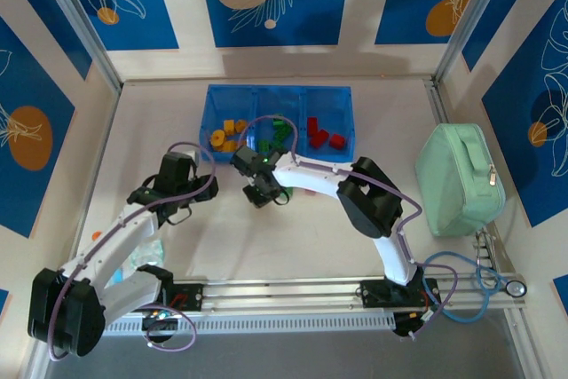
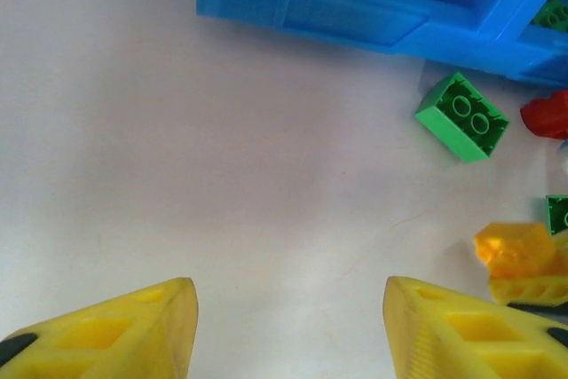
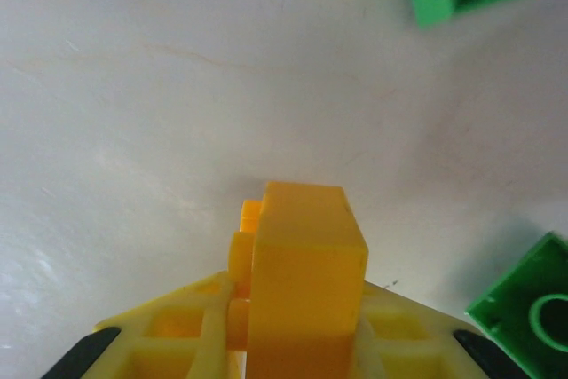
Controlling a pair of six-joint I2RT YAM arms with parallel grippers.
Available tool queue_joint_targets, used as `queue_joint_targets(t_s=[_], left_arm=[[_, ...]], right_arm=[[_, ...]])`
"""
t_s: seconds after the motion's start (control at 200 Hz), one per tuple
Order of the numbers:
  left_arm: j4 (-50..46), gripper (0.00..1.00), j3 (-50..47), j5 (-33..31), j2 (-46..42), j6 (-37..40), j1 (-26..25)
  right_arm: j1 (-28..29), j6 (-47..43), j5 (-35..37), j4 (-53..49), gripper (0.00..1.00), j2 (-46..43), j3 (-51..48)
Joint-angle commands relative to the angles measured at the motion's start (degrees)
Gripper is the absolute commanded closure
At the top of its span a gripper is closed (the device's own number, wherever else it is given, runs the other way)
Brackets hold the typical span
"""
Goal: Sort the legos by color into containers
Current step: Pick up the lego from the center of the table, then place the lego in the container.
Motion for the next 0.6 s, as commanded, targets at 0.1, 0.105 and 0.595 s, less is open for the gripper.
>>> queue_joint_targets(t_s=[0.1, 0.105, 0.595], left_arm=[[0.14, 0.43, -5.59, 1.63, -4.28, -4.67, -0.40], [0.10, 0.43, -5.68, 1.63, -4.42, -4.72, -0.47], [-2.01, 0.43, -12.08, 1.11, -11.65, -9.72, -5.11]], right_arm=[[-1.98, -4.69, 0.21, -3.91, 0.75, 0.75, 14.32], [-1.98, -4.69, 0.21, -3.91, 0.75, 0.75, 14.32], [-7.85, -9.58, -2.29, -14.04, 0.73, 24.15, 57.13]])
